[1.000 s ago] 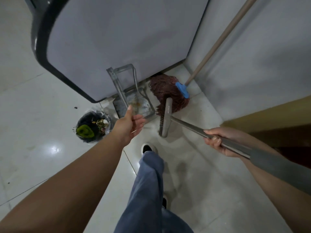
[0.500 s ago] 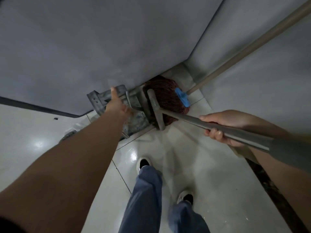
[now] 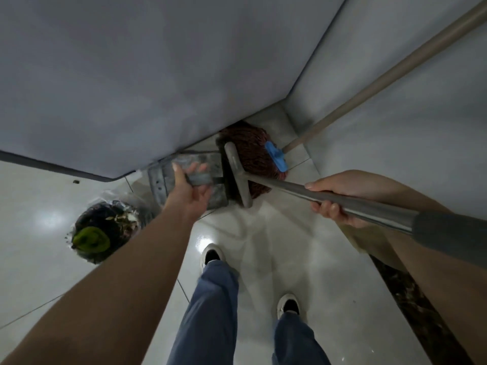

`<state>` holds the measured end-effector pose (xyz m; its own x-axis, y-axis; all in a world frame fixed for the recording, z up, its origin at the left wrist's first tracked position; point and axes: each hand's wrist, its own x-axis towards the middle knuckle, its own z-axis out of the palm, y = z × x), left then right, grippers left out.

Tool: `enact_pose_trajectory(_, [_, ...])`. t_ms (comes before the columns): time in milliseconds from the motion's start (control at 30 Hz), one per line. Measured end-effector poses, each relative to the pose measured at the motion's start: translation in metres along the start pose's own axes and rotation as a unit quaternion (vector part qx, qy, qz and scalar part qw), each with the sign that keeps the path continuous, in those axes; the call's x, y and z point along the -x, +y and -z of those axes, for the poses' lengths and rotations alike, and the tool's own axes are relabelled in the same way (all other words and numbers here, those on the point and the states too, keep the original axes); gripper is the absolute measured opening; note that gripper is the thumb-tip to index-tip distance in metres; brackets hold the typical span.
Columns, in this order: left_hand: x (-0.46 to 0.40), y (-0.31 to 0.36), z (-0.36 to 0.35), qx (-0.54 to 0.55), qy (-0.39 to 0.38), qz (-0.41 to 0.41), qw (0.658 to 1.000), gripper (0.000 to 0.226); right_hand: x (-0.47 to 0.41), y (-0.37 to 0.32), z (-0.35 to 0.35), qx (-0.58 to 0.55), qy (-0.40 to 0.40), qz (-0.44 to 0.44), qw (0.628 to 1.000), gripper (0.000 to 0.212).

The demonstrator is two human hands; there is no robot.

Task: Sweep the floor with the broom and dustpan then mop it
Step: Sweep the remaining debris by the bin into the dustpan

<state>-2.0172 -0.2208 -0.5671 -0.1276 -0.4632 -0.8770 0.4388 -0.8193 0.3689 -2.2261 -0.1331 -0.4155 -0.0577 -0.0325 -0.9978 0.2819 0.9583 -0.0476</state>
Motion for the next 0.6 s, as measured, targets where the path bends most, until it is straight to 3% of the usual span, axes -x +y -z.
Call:
enact_pose_trajectory(100, [0.031,-0.038,0.013,-0.027,0.008,0.002,1.000,0.044,0.010,0.020,0.008,0.017,-0.017,0.005,1.000,0.026])
enact_pose_trajectory(333, [0.108,-0.099,0.027,0.022,-0.031,-0.040,0.999,0.043,0.056,0.100,0.069,0.103,0.003,0.034,0.994,0.033])
enact_pose_trajectory(600, [0.223,-0.157,0.104,0.072,0.054,-0.072,0.993,0.039,0.080,0.167,0.071,0.093,-0.013,0.101,0.990,0.028])
